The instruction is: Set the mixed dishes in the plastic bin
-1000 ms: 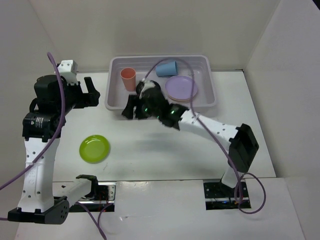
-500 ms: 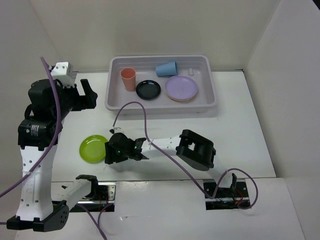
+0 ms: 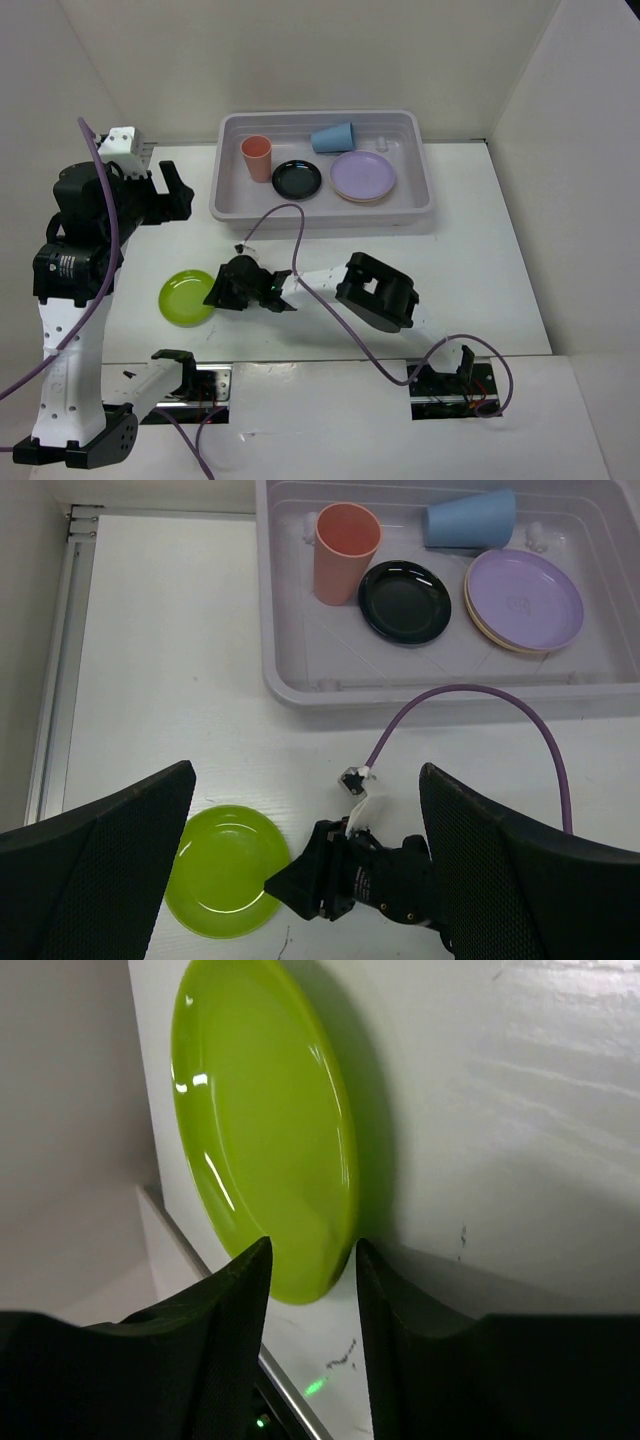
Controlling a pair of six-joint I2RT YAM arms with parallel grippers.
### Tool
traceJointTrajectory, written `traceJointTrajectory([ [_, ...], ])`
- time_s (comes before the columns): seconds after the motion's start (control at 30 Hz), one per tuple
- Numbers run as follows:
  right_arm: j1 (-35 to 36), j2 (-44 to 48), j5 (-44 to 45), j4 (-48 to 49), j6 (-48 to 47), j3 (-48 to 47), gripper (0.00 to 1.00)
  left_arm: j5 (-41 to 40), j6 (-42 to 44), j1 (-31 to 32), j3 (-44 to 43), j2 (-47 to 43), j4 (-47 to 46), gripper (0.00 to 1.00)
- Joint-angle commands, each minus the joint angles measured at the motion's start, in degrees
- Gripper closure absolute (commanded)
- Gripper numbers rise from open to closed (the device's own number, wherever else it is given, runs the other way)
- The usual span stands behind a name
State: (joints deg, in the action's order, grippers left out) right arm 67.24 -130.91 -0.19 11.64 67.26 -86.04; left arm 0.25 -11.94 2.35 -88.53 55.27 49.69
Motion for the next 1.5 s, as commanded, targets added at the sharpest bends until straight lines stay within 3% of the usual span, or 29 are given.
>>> traceJointTrajectory([
  [0.0, -0.79, -4.25, 2.38, 0.31, 4.18, -1.58, 0.56, -0.08, 0.61, 0.11, -2.08, -0.69, -0.91, 0.01],
  [0.13, -0.80, -6.02, 1.59, 0.84, 5.42, -2.82, 0.67, -0.08, 0.61, 0.11, -2.08, -0.69, -0.91, 0.01],
  [0.23, -1.41, -6.72, 0.54, 1.46, 5.42, -3.52, 0.87, -0.08, 1.13, 0.11, -2.08, -0.69, -0.91, 0.01],
  [0.27, -1.41, -6.72, 0.54, 1.46, 5.42, -3.52, 0.99, -0.08, 1.13, 0.11, -2.08, -0.16, -0.91, 0.01],
  [0.3, -1.93, -6.03, 0.54, 1.46, 5.42, -2.91, 1.00, -0.08, 1.13, 0.11, -2.08, -0.16, -0.91, 0.01],
  [0.47, -1.94, 0.47, -0.69, 0.23, -3.26, -2.99, 1.00, -0.08, 1.13, 0.11, -2.61, -0.16, -0.91, 0.01],
  [0.7, -4.39, 16.64, 1.50, -11.98, -11.89, -4.93, 1.00, 1.85, 0.00, 0.11, -3.75, 1.07, -2.67, 0.01],
  [0.83, -13.24, 25.94, -3.85, -13.22, -12.51, -0.73, 1.00, 4.05, -0.01, 0.11, -4.80, 2.12, -3.90, 0.01],
  [1.0, -22.31, 32.64, -2.81, -13.66, -14.27, 1.13, 1.00, 5.11, -0.01, 0.11, -4.81, 2.65, -4.43, 0.01],
  [1.07, -29.08, 34.05, -4.38, -13.66, -14.79, 1.66, 1.00, 5.11, -0.01, 0.11, -4.81, 3.18, -4.43, 0.01],
  [1.17, -36.36, 32.22, -4.38, -15.75, -16.81, 0.45, 1.00, 5.11, -0.01, 0.11, -4.29, 3.18, -4.96, 0.01],
  [1.27, -40.68, 24.26, -7.36, -21.81, -20.59, -9.72, 1.00, 6.33, -0.01, 0.11, -3.67, 3.79, -5.48, 0.01],
  [1.47, -42.90, 11.33, -8.43, -23.86, -22.53, -17.83, 1.00, 6.34, -0.01, 0.11, -3.14, 3.80, -5.48, 0.01],
])
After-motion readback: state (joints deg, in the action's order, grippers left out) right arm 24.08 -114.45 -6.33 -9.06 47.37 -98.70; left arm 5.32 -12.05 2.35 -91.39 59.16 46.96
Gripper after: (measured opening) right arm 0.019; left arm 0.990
